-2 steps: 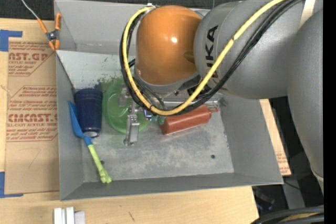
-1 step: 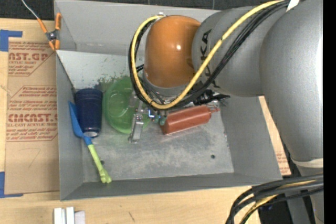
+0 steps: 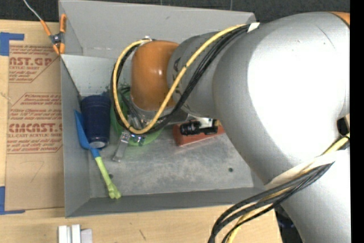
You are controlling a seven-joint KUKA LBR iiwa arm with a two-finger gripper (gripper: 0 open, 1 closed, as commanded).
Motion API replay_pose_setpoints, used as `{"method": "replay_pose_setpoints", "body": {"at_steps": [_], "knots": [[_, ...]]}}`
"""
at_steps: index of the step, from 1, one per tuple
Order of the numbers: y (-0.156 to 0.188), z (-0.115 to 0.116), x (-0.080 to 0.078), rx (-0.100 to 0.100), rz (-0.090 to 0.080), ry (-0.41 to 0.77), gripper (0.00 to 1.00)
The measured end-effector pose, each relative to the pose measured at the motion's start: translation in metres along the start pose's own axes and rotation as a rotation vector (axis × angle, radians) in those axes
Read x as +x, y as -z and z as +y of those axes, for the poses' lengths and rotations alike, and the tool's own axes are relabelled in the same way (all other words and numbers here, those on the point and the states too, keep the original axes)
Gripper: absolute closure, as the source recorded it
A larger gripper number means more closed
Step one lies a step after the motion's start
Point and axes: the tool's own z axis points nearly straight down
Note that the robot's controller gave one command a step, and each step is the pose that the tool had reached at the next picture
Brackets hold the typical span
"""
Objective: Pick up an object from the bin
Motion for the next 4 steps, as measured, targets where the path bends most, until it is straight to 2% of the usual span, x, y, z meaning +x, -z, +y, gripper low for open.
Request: {"method": "replay_pose_setpoints", "body": {"at_steps": [1,2,3,4], "knots": [[0.082,0.011,0.018,-0.006,-0.007,0.076,0.00],[0.123,-0.006,-0.006,-0.003,-0.005,0.022,0.00],[0.076,-0.046,-0.004,-0.005,-0.008,0.324,0.00],[0.033,-0.045,-0.003,-0.004,-0.006,0.161,0.00]]}}
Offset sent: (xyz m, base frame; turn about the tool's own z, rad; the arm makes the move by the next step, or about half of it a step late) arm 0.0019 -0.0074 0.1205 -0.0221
